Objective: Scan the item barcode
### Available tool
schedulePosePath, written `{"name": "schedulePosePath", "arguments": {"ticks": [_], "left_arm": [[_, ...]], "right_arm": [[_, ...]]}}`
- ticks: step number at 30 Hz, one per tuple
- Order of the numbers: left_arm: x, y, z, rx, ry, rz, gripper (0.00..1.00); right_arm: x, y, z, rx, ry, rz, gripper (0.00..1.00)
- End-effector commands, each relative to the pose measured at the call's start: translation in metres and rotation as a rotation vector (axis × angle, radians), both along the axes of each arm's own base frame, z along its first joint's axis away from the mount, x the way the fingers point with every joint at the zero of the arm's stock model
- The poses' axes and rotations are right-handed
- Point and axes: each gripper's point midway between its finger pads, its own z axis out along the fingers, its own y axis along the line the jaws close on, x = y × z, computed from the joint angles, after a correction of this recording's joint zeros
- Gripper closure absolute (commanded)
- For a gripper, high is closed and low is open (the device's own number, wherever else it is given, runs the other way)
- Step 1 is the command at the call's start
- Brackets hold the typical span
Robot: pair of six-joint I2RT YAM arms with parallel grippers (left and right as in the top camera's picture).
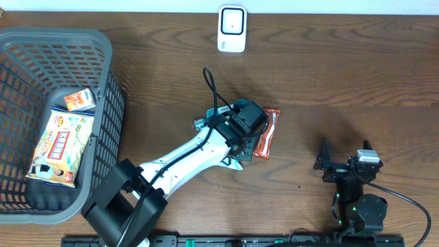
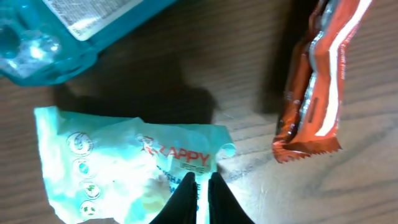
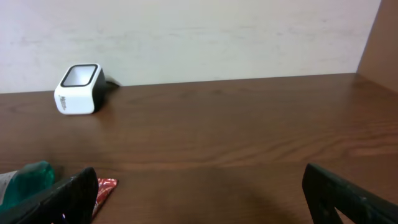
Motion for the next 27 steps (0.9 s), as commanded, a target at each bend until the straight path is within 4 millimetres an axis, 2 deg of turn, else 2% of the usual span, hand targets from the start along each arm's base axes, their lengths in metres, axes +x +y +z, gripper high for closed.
{"name": "schedulePosePath", "arguments": {"ticks": [1,11,18,23,27], "left_arm": [[0.006,0.010,-0.003,0.042,-0.028,0.042,0.92],[0.001,0.015,-0.028,0.068,0.015,0.099,0.92],[-0.012,0.027,-0.048,0.085,0.075,0.235,0.92],[-0.019,0.014,-0.061,0.025,0.132,0.225,0.92],[-0.017,0.014,-0.061,0.028,0.120,0.228,0.92]], "right_arm": [[0.000,0.002,0.000,-0.005,-0.001,0.008,0.01],[0.000,0.002,0.000,-0.005,-0.001,0.008,0.01],[0.000,0.002,0.000,-0.005,-0.001,0.008,0.01],[0.000,0.002,0.000,-0.005,-0.001,0.008,0.01],[0.000,0.002,0.000,-0.005,-0.001,0.008,0.01]]}}
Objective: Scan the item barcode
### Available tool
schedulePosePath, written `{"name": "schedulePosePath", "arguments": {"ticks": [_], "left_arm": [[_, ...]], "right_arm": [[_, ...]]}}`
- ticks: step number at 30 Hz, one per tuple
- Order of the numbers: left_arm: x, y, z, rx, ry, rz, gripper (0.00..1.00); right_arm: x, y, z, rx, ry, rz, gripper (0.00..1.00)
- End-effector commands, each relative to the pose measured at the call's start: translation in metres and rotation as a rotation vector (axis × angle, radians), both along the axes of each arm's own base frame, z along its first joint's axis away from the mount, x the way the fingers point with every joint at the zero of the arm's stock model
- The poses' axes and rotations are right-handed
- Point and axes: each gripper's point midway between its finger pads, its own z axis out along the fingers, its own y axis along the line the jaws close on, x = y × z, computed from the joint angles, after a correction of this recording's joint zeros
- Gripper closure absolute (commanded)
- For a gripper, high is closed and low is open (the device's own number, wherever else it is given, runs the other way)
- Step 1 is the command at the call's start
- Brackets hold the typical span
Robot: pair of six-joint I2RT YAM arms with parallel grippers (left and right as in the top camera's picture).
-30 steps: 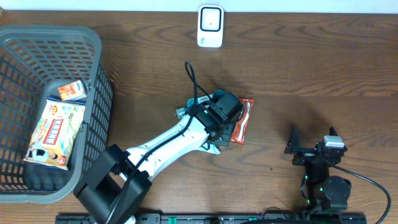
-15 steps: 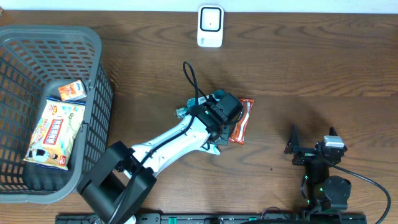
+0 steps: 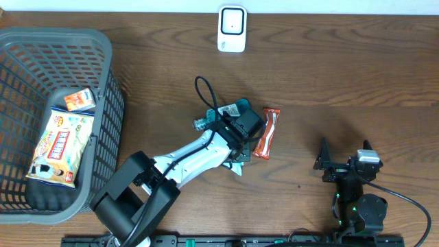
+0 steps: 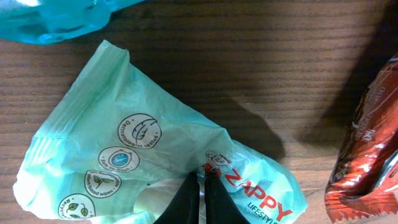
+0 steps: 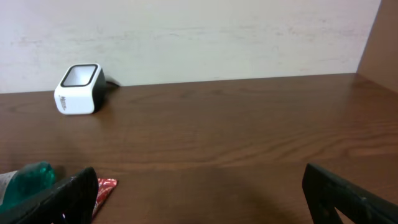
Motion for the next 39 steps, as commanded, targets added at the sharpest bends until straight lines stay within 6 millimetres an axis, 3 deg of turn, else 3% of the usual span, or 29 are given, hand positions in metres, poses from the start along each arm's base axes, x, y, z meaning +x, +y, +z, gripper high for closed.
{"name": "schedulePosePath", "arguments": {"ticks": [1,4,11,14,17,21,25,34,37,39], "left_arm": [[-0.010,0.008,-0.019,0.037,0.057,0.016,0.93],[-0.002,0.012,0.003,0.057,0.007,0.021,0.93],[0.012,0.018,0.089,-0.011,-0.163,0.047,0.92],[0.011,0.018,0.104,-0.045,-0.188,0.049,0.92],[0.007,0.018,0.100,-0.047,-0.159,0.065,0.92],[-0.007,0.017,0.079,-0.051,-0.067,0.087,0.92],[-0.021,0.023,0.050,-0.013,0.024,0.117,0.92],[-0.059,0.007,-0.013,-0.009,0.321,0.092,0.93],[-0.058,0.008,-0.015,0.003,0.317,0.079,0.93],[-0.051,0.008,-0.006,0.002,0.278,0.066,0.93]], "right_arm": [[0.000,0.002,0.000,-0.005,-0.001,0.008,0.01],[0.000,0.002,0.000,-0.005,-0.001,0.008,0.01],[0.000,0.002,0.000,-0.005,-0.001,0.008,0.01],[0.000,0.002,0.000,-0.005,-0.001,0.008,0.01],[0.000,0.002,0.000,-0.005,-0.001,0.008,0.01],[0.000,0.002,0.000,-0.005,-0.001,0.008,0.01],[0.000,0.002,0.000,-0.005,-0.001,0.008,0.01],[0.000,0.002,0.000,-0.005,-0.001,0.008,0.01],[0.000,0.002,0.000,-0.005,-0.001,0.008,0.01],[0.000,0.002,0.000,-0.005,-0.001,0.008,0.01]]}}
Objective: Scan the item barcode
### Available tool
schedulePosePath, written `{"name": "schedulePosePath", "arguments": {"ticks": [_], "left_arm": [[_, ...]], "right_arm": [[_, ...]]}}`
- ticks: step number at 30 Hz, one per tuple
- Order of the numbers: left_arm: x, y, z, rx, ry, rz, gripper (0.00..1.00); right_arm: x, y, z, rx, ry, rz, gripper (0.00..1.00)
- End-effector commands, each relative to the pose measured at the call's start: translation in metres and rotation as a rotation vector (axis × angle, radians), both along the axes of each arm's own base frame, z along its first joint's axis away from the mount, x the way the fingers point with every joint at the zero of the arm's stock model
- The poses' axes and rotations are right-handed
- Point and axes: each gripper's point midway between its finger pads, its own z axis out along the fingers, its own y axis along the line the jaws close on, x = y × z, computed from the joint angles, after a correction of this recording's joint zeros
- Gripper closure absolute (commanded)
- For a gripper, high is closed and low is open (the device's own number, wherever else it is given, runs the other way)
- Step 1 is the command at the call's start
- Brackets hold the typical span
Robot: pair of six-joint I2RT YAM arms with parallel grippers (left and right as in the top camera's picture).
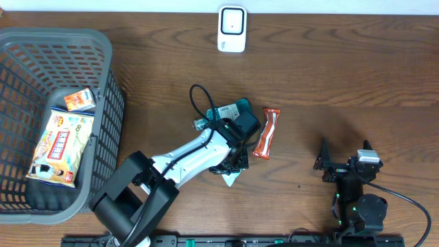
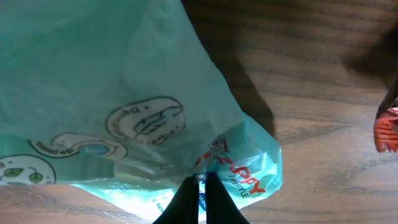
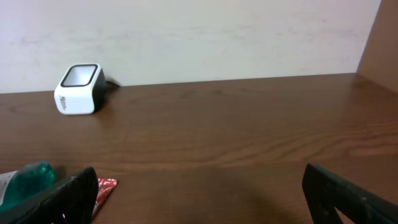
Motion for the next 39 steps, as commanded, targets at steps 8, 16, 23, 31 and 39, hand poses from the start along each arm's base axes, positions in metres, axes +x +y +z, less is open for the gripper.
{"name": "schedulePosePath", "arguments": {"ticks": [8,16,23,31,39], "left_arm": [[0.041,0.006,0.093,0.025,-0.274,-0.066,0.71],[0.074,0.052,0.201,0.054,-0.625,-0.029,0.00],[0.105,0.168,0.272,0.132,-0.847,0.325,0.00],[0.092,0.319,0.323,0.255,-1.002,0.804,0.01],[0.044,0.417,0.277,0.402,-0.784,1.292,0.01]], "right_arm": [[0.000,0.002,0.000,-0.005,-0.001,0.008,0.01],[0.000,0.002,0.000,-0.005,-0.001,0.008,0.01],[0.000,0.002,0.000,-0.005,-0.001,0.008,0.01],[0.000,0.002,0.000,-0.005,-0.001,0.008,0.01],[0.000,0.002,0.000,-0.005,-0.001,0.008,0.01]]}}
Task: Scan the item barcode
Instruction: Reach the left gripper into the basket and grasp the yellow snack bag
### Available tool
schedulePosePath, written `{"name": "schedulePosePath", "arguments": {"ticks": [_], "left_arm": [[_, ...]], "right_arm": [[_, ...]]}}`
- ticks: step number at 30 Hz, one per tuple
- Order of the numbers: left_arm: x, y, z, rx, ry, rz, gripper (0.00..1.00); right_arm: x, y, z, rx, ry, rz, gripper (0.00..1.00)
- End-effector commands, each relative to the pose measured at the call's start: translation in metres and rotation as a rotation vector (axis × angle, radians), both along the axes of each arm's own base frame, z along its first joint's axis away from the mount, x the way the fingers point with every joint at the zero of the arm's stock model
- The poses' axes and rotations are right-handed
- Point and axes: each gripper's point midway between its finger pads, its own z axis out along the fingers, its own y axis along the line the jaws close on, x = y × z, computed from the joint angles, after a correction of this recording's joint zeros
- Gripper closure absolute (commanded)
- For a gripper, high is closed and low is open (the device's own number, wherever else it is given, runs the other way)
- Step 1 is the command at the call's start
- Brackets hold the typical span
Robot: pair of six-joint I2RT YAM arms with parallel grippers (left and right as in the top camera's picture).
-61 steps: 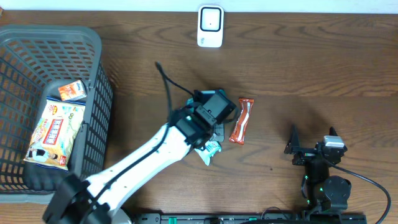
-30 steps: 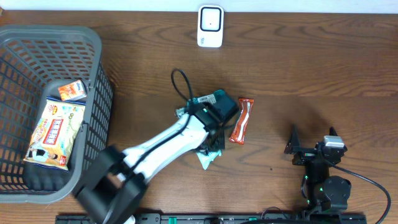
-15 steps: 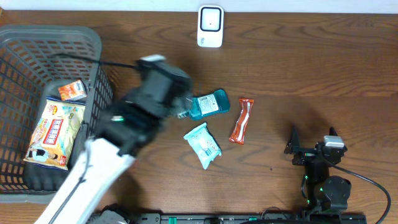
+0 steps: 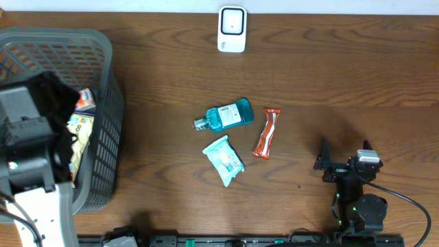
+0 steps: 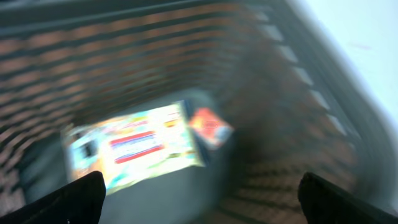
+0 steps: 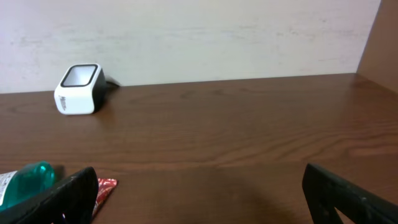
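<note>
The white barcode scanner (image 4: 232, 29) stands at the table's far edge and also shows in the right wrist view (image 6: 79, 89). A pale green wipes packet (image 4: 223, 160) lies free mid-table, below a blue mouthwash bottle (image 4: 223, 114) and left of a red snack bar (image 4: 266, 133). My left gripper (image 5: 199, 200) is open over the grey basket (image 4: 68, 38), its view blurred. Below it lie a snack bag (image 5: 130, 146) and a small orange box (image 5: 211, 124). My right gripper (image 6: 202, 199) rests open low at the table's front right, holding nothing.
The basket's mesh wall (image 5: 280, 74) rises around the left gripper's view. The left arm (image 4: 31, 144) covers much of the basket in the overhead view. A wooden side panel (image 6: 380, 43) stands at the table's right end.
My left gripper was shut on the green wipes packet mid-table. The packet now lies loose on the table, and the left arm is over the basket at the left, gripper open.
My left gripper stayed shut on the wipes packet beside the bottle and red bar through all the earlier moments, and the packet shifted toward the table's front. Now it is let go there and the left gripper is open above the basket. The right arm never moved.
</note>
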Motion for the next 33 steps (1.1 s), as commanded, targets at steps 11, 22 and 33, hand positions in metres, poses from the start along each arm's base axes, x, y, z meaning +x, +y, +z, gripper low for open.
{"name": "schedulePosePath", "arguments": {"ticks": [11,22,33], "left_arm": [[-0.025,0.066,-0.122,-0.285,0.276,0.515,0.02],[-0.019,0.066,-0.208,-0.390,0.530,0.582,0.02],[-0.015,0.071,-0.256,-0.417,0.633,0.599,0.02]], "right_arm": [[0.000,0.002,0.000,-0.005,-0.001,0.008,0.01],[0.000,0.002,0.000,-0.005,-0.001,0.008,0.01],[0.000,0.002,0.000,-0.005,-0.001,0.008,0.01]]}}
